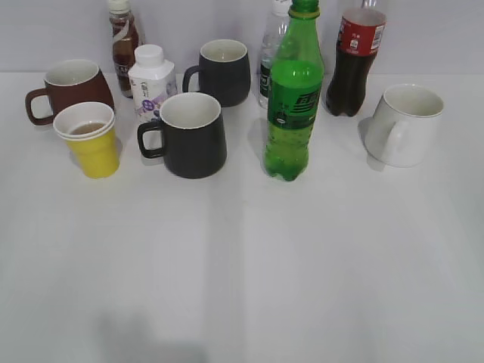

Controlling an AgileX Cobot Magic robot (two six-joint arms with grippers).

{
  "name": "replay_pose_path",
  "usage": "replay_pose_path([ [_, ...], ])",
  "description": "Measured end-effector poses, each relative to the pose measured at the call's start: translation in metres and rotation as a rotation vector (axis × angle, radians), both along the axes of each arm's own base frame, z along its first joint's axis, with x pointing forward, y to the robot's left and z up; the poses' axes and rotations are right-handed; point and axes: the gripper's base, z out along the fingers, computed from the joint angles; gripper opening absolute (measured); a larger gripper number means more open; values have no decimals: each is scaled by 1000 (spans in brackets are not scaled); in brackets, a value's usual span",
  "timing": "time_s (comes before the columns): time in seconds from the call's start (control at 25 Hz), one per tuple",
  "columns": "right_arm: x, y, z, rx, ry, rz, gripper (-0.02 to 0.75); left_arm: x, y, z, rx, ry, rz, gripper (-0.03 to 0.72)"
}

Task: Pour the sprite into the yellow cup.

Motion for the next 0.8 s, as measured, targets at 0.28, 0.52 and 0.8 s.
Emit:
replay_pose_path([
  [0.28,0,0,0,0,0,0,484,0,0,0,0,0,0,581],
  [0.52,0,0,0,0,-1,0,483,0,0,0,0,0,0,581],
  [0.8,0,0,0,0,-1,0,483,0,0,0,0,0,0,581],
])
